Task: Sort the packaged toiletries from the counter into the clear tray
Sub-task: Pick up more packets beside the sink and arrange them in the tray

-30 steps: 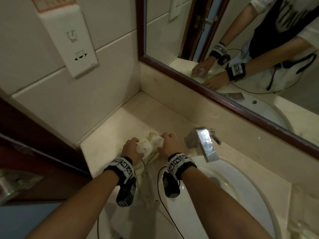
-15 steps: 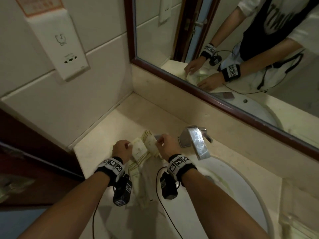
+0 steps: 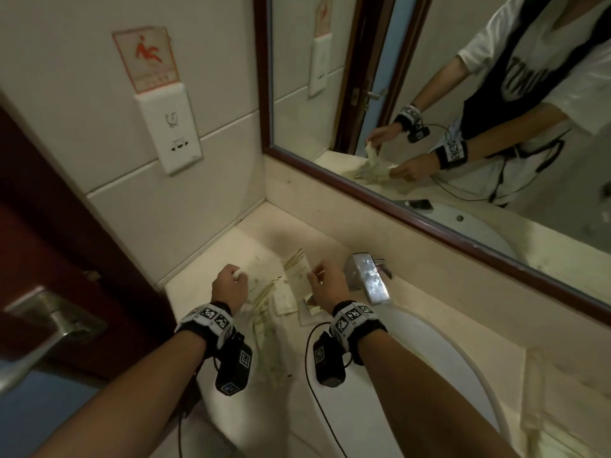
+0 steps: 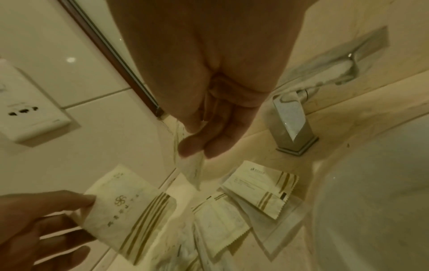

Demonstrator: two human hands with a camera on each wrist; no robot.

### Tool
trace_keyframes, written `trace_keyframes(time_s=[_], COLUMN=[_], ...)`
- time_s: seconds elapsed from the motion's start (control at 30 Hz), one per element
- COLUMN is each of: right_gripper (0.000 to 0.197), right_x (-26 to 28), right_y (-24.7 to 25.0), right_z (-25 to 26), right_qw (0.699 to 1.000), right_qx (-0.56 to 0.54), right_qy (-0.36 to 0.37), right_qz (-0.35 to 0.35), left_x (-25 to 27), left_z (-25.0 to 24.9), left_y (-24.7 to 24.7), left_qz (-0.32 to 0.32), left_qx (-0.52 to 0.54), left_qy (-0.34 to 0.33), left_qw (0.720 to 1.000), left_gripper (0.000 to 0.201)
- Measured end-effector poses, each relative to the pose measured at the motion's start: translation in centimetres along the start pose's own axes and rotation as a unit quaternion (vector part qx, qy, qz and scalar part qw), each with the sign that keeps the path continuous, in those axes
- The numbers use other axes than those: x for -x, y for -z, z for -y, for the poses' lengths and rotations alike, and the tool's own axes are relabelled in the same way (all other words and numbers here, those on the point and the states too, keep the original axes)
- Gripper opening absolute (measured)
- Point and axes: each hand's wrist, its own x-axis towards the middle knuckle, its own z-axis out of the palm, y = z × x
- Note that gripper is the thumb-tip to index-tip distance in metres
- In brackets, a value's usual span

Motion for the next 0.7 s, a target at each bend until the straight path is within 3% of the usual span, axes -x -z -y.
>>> trace_keyframes(time_s=[0.13, 0.3, 0.6, 0.7], right_gripper=[0.010, 0.011, 0.013, 0.010], right_x=[2.1, 5.3, 13.0, 16.7], right_y=[1.5, 5.7, 17.3, 21.1], right_z=[0.3, -1.6, -10.7, -14.3], right_qw=[0.999, 0.999, 0.992, 0.991], right_qx=[-0.034, -0.020, 0.064, 0.035], right_qy=[0.018, 0.048, 0.015, -0.025], right_qz=[0.021, -0.017, -0.104, -0.131], left_x=[1.5, 4.0, 11.5, 15.1], left_z=[-1.5, -4.2, -10.5, -12.9], left_y=[0.1, -2.7, -12.7, -16.4], left_qz=[-0.004, 0.044, 0.169, 0.217], left_qx=[0.018, 0.043, 0.066, 0.074], left_qy=[0.004, -0.020, -0.061, -0.081], left_qw=[1.000, 0.998, 0.981, 0.970], left_gripper=[0.010, 0.013, 0.006, 0.015])
